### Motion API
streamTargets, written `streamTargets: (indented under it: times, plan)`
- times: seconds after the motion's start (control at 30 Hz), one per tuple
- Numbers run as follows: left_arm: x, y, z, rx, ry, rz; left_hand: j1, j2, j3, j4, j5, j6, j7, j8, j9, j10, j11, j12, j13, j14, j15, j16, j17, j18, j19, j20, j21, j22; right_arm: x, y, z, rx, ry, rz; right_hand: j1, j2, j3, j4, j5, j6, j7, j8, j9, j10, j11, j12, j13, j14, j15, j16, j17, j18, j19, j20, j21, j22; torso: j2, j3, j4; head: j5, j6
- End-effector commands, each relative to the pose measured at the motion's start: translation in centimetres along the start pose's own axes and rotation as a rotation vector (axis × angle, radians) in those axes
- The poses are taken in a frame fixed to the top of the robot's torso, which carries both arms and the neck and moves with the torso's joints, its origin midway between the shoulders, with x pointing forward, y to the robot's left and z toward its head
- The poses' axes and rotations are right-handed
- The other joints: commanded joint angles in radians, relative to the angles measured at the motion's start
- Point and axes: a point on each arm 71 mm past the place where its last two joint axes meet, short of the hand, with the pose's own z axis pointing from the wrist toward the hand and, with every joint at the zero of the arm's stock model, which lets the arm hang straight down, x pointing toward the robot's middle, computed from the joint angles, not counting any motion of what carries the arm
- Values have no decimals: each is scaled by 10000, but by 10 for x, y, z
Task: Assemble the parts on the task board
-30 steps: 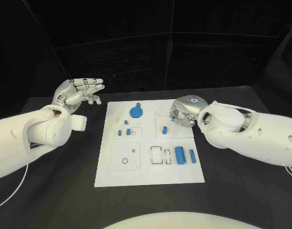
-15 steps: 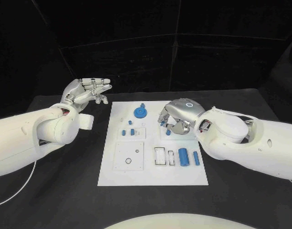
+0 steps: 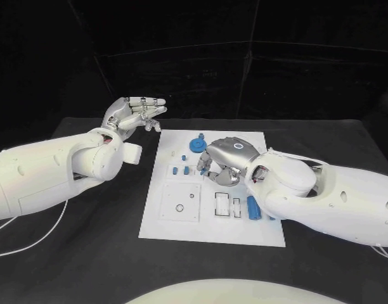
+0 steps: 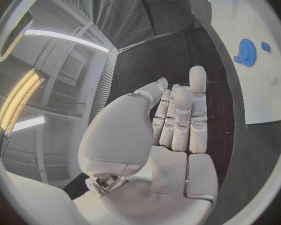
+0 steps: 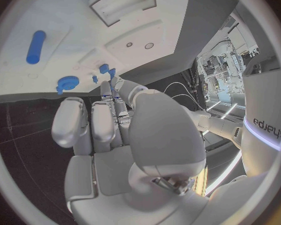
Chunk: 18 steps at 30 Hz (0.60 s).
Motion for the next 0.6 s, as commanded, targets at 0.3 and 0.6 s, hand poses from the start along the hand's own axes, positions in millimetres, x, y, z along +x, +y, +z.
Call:
streamTargets:
  times: [0.3,0.6]
  plan:
    - [4,-1,2,9,137,-100,72,10,3,-78,10,-9,76,59,-18,-88,-12,56,-18,-93,-3,-46,-23,139,-71,2,-55,-13,33,11,9,-450,1159,178,12,-23,34,-95,54,-23,62,-25,-1,34,59,-78,4,449,-42,51,-21,-181,-33,-24,23,-21,-3,4,-12,275,-102]
    - [5,0,2,8,165,-112,72,10,3,-78,10,-9,76,59,-18,-88,-12,56,-18,-93,-3,-46,-23,139,-71,2,-55,-13,46,18,12,-634,1443,250,10,-18,40,-105,69,-31,68,-34,-4,29,64,-87,4,449,-39,58,-16,-180,-36,-23,22,-22,-4,11,-8,362,-178]
